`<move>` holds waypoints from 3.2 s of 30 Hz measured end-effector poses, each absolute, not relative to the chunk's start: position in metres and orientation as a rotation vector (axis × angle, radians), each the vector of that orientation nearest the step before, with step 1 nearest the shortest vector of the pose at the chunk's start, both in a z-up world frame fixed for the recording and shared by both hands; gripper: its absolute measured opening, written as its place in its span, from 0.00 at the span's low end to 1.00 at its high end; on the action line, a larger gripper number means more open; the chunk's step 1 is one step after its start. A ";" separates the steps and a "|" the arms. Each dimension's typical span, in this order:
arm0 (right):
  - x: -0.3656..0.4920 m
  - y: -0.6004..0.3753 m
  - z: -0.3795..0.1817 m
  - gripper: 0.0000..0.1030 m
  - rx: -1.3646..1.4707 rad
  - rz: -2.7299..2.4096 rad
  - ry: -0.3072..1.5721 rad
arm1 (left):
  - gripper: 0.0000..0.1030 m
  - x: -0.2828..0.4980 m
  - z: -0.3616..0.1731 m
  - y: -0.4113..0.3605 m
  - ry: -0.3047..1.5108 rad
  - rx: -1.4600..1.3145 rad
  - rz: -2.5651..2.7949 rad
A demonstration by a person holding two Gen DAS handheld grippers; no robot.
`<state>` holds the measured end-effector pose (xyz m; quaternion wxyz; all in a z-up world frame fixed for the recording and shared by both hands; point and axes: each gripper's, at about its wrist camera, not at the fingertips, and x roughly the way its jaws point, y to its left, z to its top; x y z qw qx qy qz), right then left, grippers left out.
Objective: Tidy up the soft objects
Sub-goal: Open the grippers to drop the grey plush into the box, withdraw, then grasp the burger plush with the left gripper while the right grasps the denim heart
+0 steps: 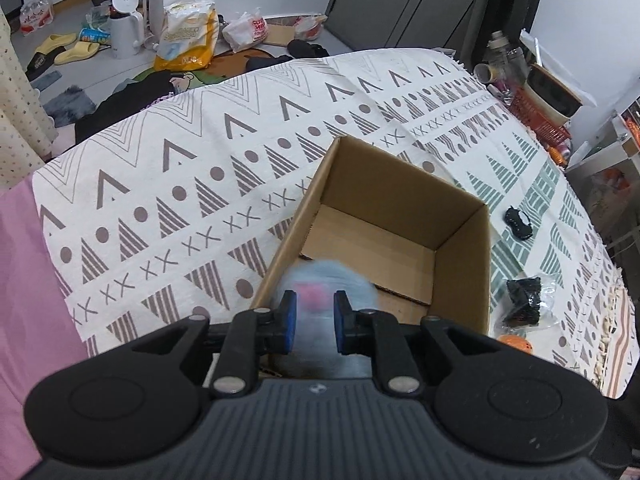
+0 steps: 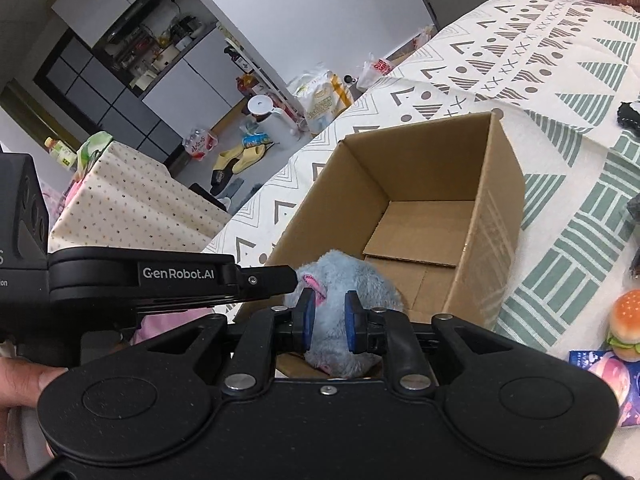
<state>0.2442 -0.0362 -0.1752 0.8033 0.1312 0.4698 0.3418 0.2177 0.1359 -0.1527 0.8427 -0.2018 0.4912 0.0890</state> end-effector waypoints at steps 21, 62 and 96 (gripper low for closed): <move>0.217 -0.116 -0.122 0.49 0.268 0.621 0.949 | 0.66 0.193 -0.093 0.092 0.951 -0.317 0.229; 0.234 -0.290 -0.194 0.56 0.678 0.218 1.093 | 0.70 0.219 -0.096 -0.074 0.963 -0.231 0.116; 0.267 -0.268 -0.263 0.56 0.843 0.148 1.287 | 0.67 0.282 -0.208 -0.087 1.158 -0.344 0.071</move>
